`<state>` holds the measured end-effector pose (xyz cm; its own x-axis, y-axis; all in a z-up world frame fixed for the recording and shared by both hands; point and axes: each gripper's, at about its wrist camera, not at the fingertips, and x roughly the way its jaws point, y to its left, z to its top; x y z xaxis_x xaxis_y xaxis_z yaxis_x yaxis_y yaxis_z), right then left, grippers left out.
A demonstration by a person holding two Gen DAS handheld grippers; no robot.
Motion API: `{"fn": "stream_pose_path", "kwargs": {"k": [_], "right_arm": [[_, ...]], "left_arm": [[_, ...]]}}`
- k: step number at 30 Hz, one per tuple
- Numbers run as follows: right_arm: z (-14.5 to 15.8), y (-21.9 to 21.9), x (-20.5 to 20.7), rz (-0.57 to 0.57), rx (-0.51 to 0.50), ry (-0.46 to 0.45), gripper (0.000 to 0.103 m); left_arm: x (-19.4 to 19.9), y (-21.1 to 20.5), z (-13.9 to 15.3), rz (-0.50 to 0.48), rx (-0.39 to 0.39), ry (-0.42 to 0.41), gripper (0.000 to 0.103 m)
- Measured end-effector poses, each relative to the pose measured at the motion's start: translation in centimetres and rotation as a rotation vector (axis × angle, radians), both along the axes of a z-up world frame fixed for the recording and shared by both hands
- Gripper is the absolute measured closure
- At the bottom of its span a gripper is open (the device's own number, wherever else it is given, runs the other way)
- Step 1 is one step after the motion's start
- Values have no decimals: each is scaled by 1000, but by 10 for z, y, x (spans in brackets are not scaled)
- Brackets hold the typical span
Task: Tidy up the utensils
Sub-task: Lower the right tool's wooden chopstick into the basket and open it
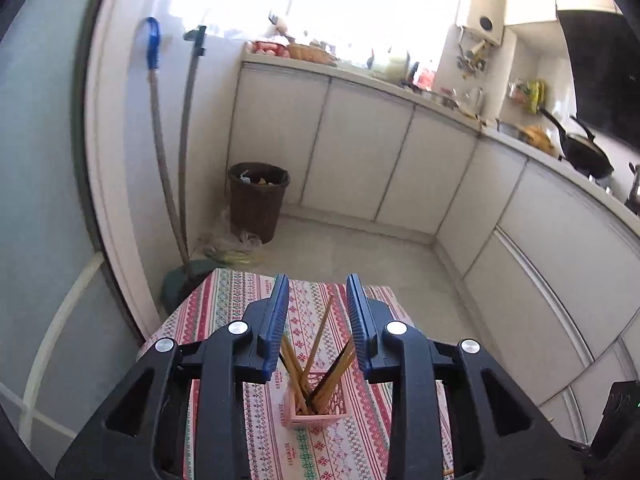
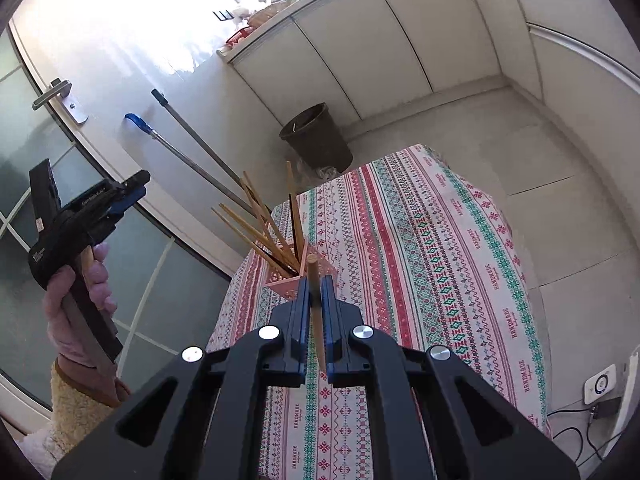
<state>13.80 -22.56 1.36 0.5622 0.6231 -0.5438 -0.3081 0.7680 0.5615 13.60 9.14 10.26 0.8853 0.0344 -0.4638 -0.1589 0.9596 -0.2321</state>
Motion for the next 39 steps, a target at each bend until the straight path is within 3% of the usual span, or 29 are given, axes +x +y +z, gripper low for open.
{"fn": "stream_pose_path", "kwargs": {"k": [3, 5, 11, 14, 18, 27, 30, 34, 36, 39], "right_arm": [[19, 5, 3, -11, 18, -38, 97], [34, 12, 8, -18, 18, -64, 97], [83, 41, 34, -37, 31, -180, 97], [93, 53, 51, -59, 33, -210, 97], [88, 66, 74, -90, 24, -215, 97], [41, 102, 118, -105, -2, -132, 93], [38, 110, 114, -92, -16, -135, 86], [45, 116, 91, -99, -87, -200, 81], [47, 118, 78, -116, -141, -237, 70], [46, 120, 61, -125, -208, -269, 68]], "left_arm": [[-23, 8, -2, 45, -22, -47, 65], [-36, 14, -9, 65, -55, -56, 52], [-41, 25, -7, 75, -41, -51, 50], [-41, 24, -4, 68, -23, -54, 48], [-36, 22, -10, 83, 28, -45, 45], [-16, 28, -35, 75, 16, 26, 45], [-18, 30, -35, 77, 11, 10, 45], [-24, 25, -32, 78, 17, -7, 32], [-28, 15, -31, 79, 47, -16, 30], [-34, -4, -29, 91, 134, -35, 30]]}}
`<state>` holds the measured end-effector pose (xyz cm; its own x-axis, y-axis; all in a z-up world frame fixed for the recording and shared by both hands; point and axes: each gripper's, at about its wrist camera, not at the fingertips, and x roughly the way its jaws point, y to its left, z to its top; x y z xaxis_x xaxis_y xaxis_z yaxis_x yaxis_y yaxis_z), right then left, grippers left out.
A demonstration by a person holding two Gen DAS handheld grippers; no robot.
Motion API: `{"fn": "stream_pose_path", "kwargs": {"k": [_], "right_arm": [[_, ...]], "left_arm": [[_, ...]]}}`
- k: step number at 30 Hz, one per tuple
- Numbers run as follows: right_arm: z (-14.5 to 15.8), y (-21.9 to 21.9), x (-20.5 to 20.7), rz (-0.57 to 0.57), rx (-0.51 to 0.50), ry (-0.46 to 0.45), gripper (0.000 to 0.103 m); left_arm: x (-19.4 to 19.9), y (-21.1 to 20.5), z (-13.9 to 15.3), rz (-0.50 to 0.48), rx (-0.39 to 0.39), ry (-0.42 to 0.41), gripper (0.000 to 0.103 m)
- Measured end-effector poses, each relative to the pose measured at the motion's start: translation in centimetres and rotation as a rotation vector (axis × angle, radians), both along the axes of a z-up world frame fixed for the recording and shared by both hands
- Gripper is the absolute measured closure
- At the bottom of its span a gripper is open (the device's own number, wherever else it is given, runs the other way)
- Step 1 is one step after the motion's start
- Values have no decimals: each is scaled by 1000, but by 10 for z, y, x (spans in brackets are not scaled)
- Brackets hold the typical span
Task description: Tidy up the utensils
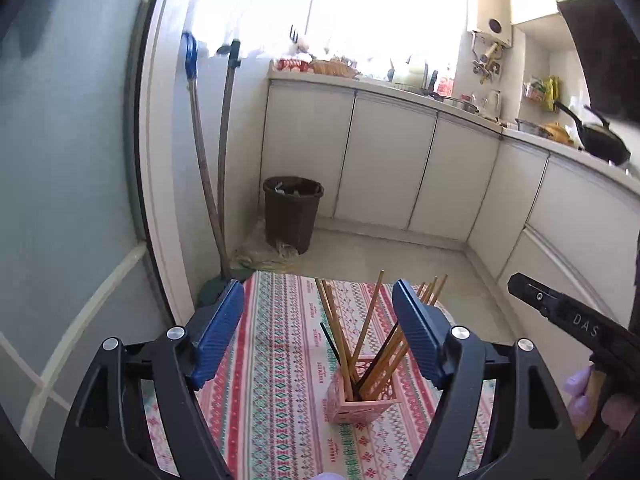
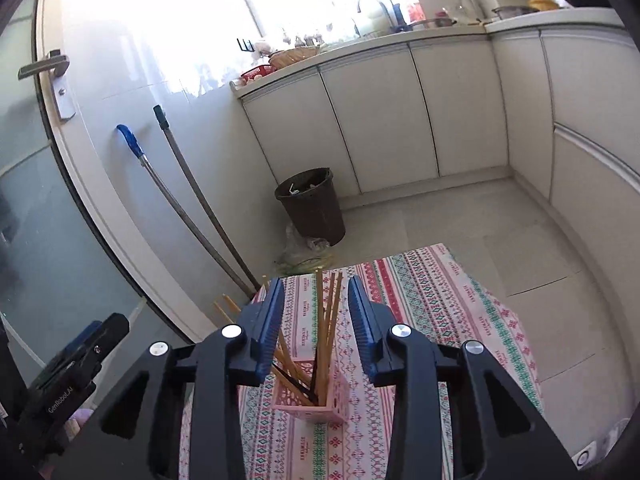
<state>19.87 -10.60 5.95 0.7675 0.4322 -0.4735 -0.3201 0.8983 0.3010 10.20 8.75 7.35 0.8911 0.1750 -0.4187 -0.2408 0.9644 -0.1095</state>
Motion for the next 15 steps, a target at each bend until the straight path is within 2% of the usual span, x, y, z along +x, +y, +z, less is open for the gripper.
{"fn": "stream_pose_path", "kwargs": {"k": [3, 4, 5, 6, 8, 12, 15], "right_arm": [[-2, -1, -16, -14, -54, -26, 68], [-3, -2, -21, -19, -68, -34, 66], [-4, -4, -27, -27, -80, -39, 59], [-6, -7, -32, -40, -87, -41, 56], [-12, -15, -42, -64, -97, -42, 43], [-25, -28, -55, -121, -123, -28, 29], [-34, -44, -65, -189, -120, -14, 12]], "left_arm": [[-8, -18, 0, -5, 54, -16, 28], [-11, -22, -1, -2, 63, -22, 23], [-16, -25, -2, 8, 69, -30, 17], [-19, -28, -4, 21, 73, -37, 14], [-27, -33, -8, 43, 78, -39, 7], [-36, -43, -18, 88, 120, -25, 7], [-45, -49, -24, 98, 148, -39, 7]]}}
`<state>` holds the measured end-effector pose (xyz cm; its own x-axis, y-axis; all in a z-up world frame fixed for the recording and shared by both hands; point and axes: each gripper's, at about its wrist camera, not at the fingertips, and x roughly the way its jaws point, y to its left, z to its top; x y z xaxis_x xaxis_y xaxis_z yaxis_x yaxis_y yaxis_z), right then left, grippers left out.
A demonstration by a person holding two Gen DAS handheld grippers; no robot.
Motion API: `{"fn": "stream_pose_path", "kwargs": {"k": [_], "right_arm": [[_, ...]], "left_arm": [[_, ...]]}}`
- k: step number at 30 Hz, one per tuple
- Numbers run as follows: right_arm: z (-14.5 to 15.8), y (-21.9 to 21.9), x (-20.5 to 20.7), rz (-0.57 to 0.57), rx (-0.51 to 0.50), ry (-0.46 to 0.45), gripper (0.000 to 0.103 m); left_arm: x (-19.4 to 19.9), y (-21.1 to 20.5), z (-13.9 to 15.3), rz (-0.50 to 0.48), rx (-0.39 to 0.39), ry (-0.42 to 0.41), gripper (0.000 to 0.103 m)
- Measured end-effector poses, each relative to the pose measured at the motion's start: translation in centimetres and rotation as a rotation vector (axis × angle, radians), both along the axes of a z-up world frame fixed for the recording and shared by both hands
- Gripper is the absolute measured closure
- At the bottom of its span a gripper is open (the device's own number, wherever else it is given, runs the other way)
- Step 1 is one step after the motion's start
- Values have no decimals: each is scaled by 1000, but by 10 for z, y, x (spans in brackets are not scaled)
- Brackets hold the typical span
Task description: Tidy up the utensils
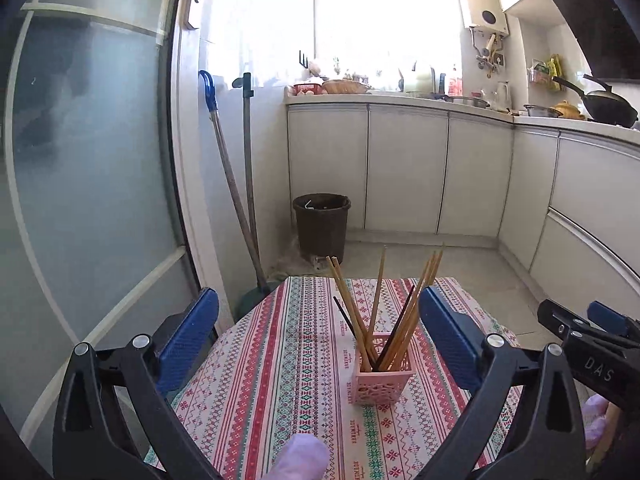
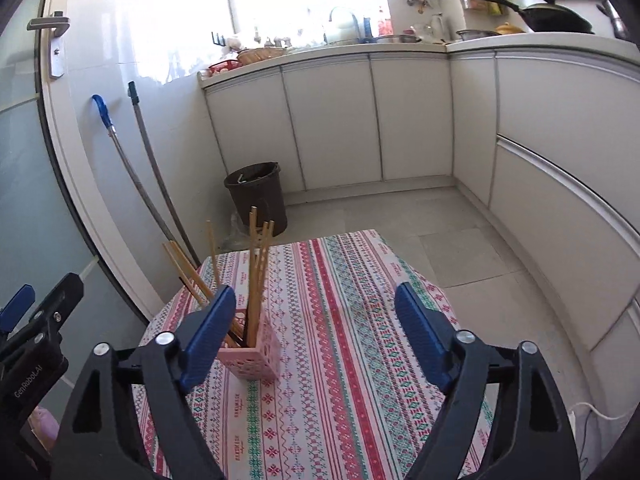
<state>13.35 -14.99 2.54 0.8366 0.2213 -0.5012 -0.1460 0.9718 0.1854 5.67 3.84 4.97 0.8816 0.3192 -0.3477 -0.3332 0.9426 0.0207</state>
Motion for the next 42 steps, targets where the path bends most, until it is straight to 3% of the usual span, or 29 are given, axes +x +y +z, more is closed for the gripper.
{"fn": "stream_pose_path", "kwargs": {"k": [2, 6, 10, 23, 42], "right_arm": [[-4, -9, -6, -33, 12, -3, 7], [-11, -19, -16, -87, -29, -15, 7], [-16, -29, -24, -146, -37, -31, 7], [-26, -16, -19, -76, -83, 5, 7], [-27, -17, -22, -68, -62, 15, 7]], "left_arm": [[-6, -7, -4, -18, 22, -7, 7], [-16, -16, -12, -28, 28, -27, 7], [-14, -24, -15, -53, 22, 16, 7], [1, -26, -30, -100, -15, 97, 7], [4, -26, -34, -98, -9, 108, 7]]}}
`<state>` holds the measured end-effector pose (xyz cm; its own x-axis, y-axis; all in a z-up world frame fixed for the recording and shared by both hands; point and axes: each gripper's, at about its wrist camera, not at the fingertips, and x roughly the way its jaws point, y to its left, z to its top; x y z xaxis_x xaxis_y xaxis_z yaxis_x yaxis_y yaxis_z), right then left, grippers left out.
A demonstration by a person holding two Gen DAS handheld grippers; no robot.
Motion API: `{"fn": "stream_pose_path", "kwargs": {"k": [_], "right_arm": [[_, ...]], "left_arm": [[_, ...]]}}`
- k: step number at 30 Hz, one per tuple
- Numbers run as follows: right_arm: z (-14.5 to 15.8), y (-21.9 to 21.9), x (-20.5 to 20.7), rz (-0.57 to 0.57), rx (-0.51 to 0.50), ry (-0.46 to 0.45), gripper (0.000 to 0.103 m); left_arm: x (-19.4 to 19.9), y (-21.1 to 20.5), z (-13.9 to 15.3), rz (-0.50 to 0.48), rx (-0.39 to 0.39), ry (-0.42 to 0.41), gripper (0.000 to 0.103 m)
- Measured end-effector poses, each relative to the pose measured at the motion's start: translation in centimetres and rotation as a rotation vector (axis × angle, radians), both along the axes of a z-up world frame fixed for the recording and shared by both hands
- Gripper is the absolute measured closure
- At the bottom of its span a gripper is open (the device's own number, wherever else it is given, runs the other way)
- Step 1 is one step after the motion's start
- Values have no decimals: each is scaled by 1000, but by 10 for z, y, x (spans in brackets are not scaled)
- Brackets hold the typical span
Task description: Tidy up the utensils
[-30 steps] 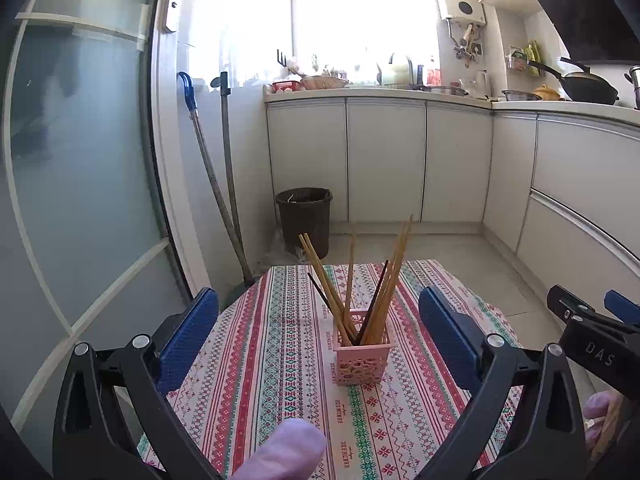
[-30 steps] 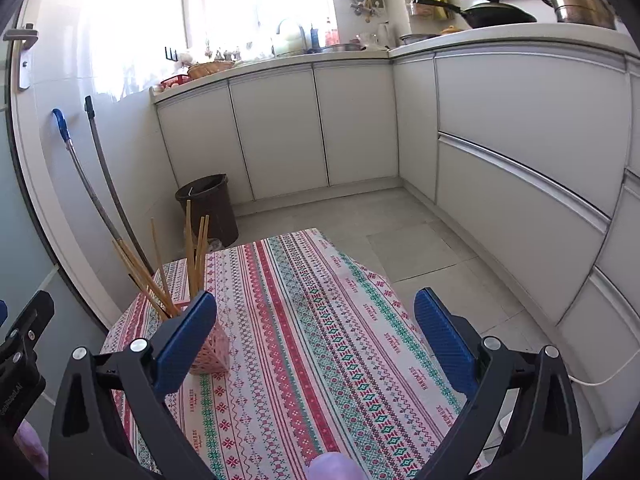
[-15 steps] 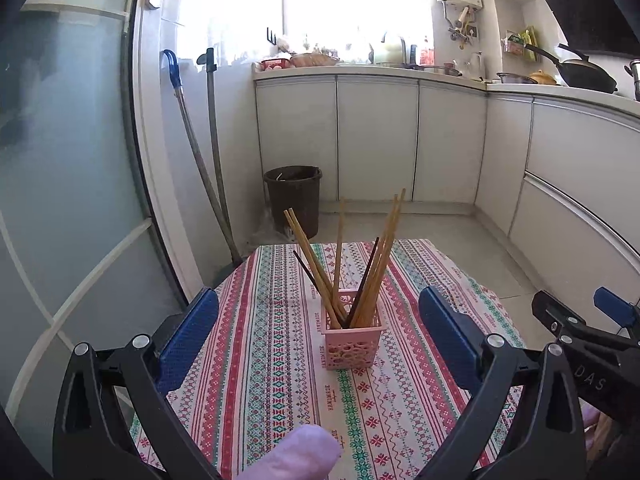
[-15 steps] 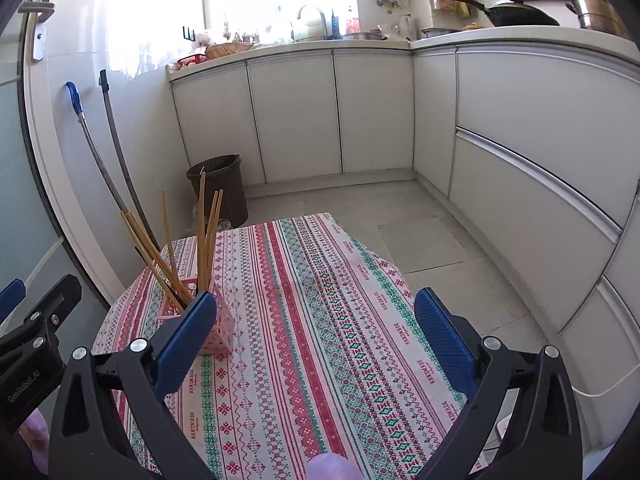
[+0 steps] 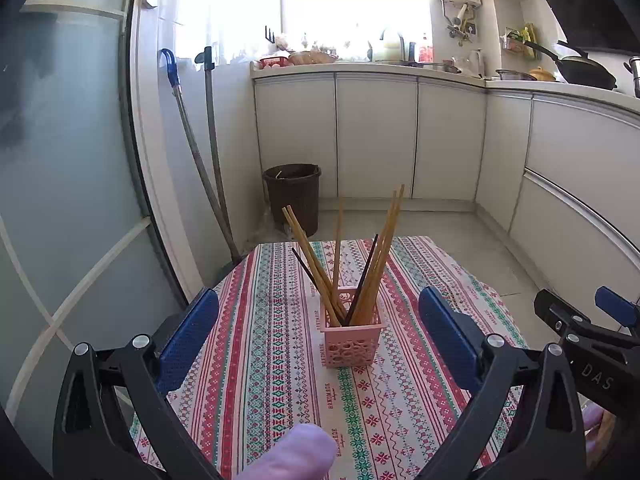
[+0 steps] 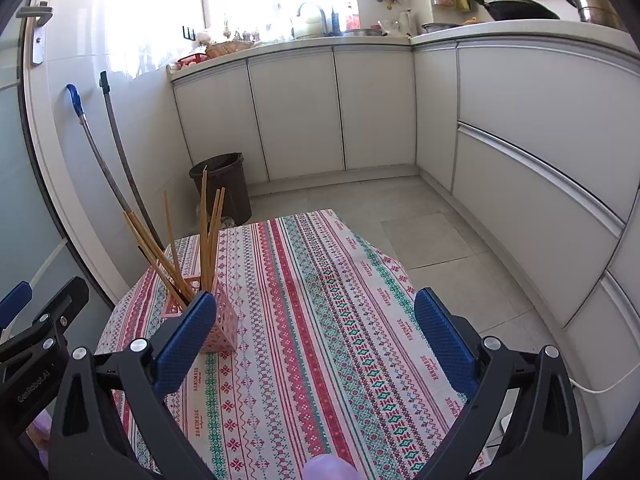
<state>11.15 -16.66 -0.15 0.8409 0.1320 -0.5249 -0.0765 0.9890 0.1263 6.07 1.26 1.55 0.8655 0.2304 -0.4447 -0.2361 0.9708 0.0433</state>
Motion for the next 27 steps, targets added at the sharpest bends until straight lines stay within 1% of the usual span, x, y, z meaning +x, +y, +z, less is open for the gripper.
{"fn": "stream_pose_path", "kwargs": {"k": [27], "right_arm": [[-2, -1, 3, 10, 10, 20, 7]], "left_arm": [[2, 0, -2, 0, -9, 11, 7]]}}
